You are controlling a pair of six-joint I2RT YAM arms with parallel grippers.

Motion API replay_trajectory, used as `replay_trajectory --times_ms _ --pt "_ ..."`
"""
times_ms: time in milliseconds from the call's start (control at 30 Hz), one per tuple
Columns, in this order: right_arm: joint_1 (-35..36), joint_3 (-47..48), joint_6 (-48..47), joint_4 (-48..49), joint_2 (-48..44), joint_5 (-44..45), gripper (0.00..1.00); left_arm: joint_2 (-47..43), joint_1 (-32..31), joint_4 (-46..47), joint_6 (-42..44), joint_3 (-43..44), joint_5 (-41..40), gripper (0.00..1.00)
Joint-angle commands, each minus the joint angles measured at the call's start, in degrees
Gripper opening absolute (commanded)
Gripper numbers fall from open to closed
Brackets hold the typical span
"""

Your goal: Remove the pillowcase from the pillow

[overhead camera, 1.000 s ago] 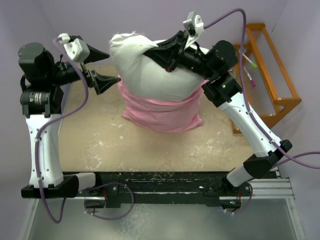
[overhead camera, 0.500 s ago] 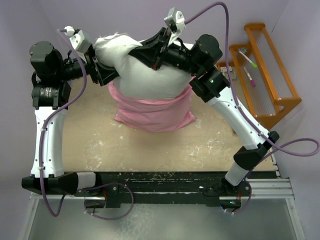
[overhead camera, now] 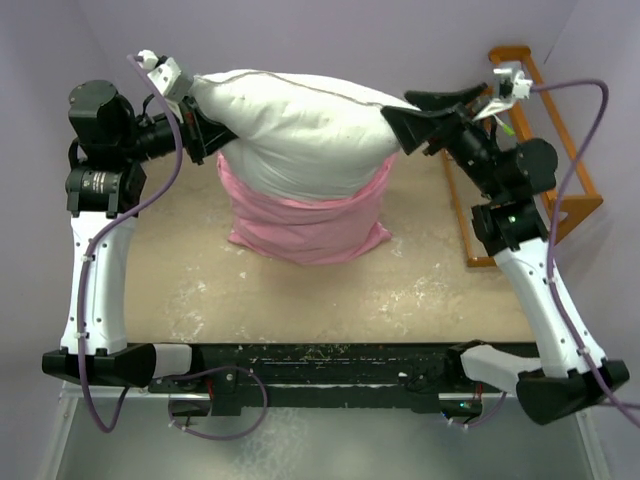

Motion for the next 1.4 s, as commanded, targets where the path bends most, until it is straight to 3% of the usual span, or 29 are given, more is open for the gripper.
replay_trajectory --times_ms 0,200,433,633,867,1167,1267,1367 --pt "-5.7 -10.4 6.3 2.4 -6.9 1.9 0.75 -0.3 1.1 -0.3 2.0 3.8 -7.2 0.00" --pt "-10.9 -27.9 12.6 7.4 -11.9 1.9 0.74 -0.8 1.1 -1.6 2.3 5.4 -8.9 0.00" --pt "-11.8 -35.9 17.1 13.5 -11.8 1.9 0.74 -1.0 1.1 -3.0 3.0 5.7 -9.9 0.00" --pt "-14.3 -38.3 21.0 17.0 -12.1 1.4 0.74 -1.5 1.2 -3.6 4.6 5.3 -11.4 0.00" --pt "-13.6 -35.6 26.2 25.5 -1.5 -0.8 0.73 -1.5 1.2 -3.5 1.5 6.7 -7.3 0.00" --pt "-6.4 -27.2 26.0 26.6 8.2 2.0 0.72 -1.1 1.2 -3.7 -1.0 8.6 -5.7 0.00" --pt "-4.2 -26.8 26.2 27.0 10.3 4.0 0.65 -1.1 1.2 -4.0 -0.6 9.1 -5.8 0.00" --pt "-3.6 -29.0 27.1 27.0 10.6 7.0 0.44 -1.1 1.2 -4.6 -0.2 9.8 -6.0 0.00"
